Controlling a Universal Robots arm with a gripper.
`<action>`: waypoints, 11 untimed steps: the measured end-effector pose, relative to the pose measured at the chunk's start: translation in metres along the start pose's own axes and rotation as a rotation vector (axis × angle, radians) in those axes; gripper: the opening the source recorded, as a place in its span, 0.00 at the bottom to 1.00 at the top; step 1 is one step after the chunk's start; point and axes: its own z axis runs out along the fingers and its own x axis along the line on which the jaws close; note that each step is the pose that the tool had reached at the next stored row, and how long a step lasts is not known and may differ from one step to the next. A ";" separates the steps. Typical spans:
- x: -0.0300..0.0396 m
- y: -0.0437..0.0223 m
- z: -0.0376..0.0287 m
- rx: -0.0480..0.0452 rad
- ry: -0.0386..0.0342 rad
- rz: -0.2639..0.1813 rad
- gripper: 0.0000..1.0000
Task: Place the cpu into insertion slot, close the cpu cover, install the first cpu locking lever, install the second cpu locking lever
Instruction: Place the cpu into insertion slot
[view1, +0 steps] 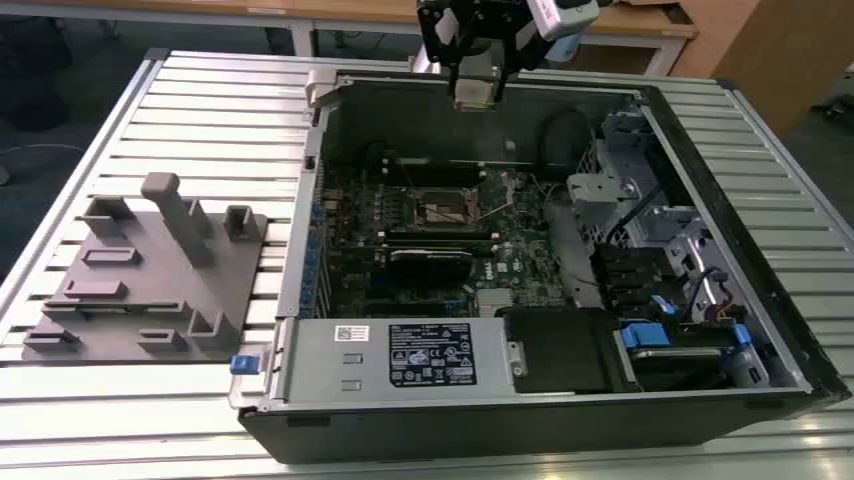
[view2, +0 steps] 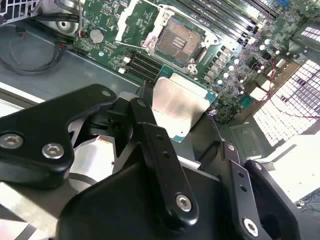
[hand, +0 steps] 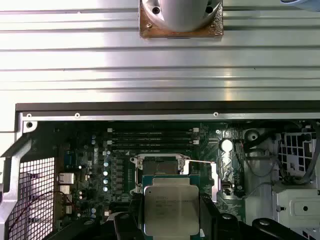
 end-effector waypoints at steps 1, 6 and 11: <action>0.0000 0.0000 0.0000 0.0000 0.0000 0.000 0.54; 0.0000 0.0000 0.0000 0.0000 0.0000 0.000 0.54; 0.0000 0.0000 0.0000 0.0000 0.0000 0.000 0.54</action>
